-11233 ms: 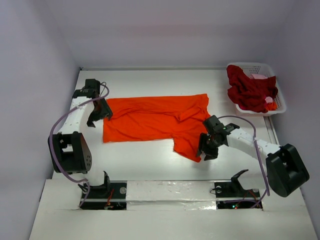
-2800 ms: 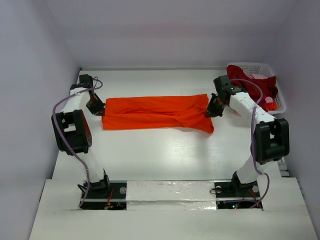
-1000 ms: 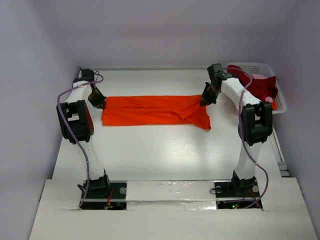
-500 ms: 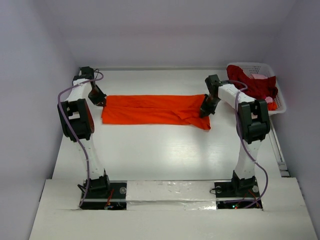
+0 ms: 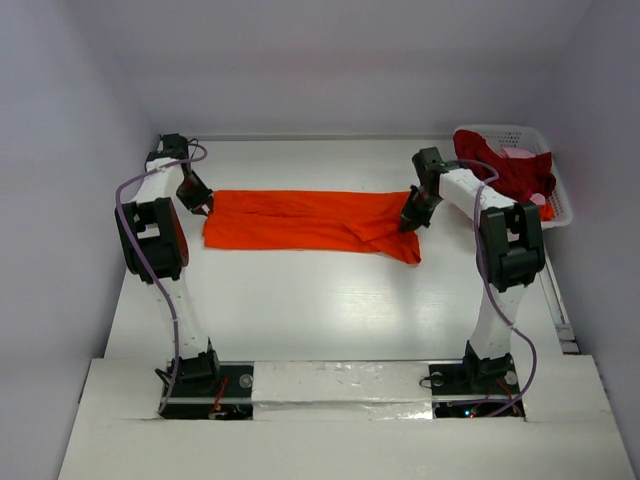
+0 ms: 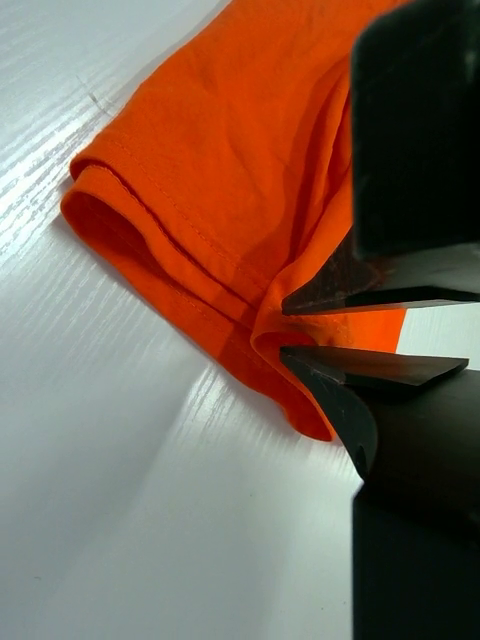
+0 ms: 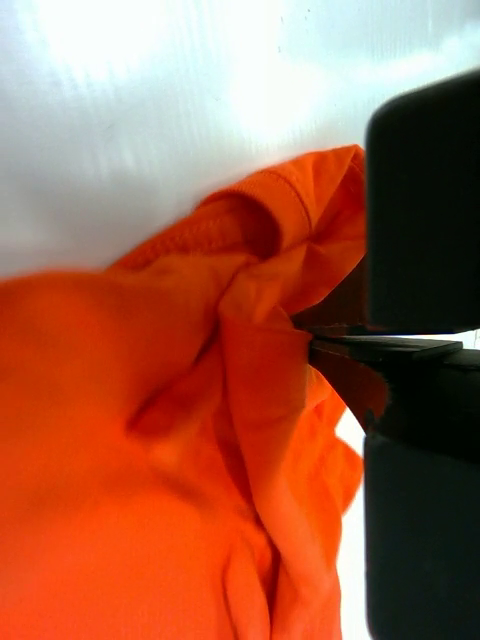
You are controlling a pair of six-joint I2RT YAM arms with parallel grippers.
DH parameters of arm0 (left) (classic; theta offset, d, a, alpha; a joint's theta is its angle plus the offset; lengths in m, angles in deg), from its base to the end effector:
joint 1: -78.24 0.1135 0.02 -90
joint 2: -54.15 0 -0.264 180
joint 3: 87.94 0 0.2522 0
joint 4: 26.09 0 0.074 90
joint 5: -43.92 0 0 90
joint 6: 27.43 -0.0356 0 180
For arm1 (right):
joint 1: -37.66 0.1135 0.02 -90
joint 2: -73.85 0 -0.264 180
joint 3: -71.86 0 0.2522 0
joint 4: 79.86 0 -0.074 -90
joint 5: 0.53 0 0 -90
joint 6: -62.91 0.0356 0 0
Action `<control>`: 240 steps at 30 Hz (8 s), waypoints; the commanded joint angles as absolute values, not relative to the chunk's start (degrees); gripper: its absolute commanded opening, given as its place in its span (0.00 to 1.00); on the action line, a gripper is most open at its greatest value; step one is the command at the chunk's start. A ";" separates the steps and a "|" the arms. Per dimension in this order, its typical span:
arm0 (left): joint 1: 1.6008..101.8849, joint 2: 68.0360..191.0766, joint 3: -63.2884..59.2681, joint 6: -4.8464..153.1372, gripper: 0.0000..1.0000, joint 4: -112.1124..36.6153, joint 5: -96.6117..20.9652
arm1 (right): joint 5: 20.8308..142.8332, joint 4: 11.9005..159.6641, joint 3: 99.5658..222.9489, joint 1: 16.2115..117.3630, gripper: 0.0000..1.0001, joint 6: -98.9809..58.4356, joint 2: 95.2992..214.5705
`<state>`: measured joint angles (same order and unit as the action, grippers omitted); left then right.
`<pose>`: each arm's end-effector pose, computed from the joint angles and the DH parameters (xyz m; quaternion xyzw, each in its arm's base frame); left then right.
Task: Fold and stack the t-shirts
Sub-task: Fold the other side of the tshirt into a rectangle, then rotate the tshirt 90 degrees
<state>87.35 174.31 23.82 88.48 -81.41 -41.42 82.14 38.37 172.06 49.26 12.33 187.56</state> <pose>0.4454 0.0685 0.2068 -0.2839 0.9307 -0.0723 0.2189 0.3901 0.0847 0.1906 0.2300 0.9627 0.1123 0.0881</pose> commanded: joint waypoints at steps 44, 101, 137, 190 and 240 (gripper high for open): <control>87.65 157.25 21.55 89.72 0.41 -76.24 -40.48 | 94.05 37.43 185.54 48.73 0.04 6.40 178.44; 79.38 176.58 27.42 83.57 0.00 -83.71 -33.78 | 81.74 36.54 186.17 52.51 0.00 6.84 191.98; 79.38 183.08 30.76 83.04 0.00 -86.61 -35.10 | 68.64 36.98 190.92 52.51 0.00 14.92 201.73; 69.01 175.35 9.33 85.77 0.00 -79.49 -34.31 | 76.46 29.07 211.57 49.35 0.00 14.66 214.39; 45.63 154.34 -23.29 98.69 0.00 -71.85 -29.04 | 80.49 27.58 230.48 48.82 0.00 8.95 217.25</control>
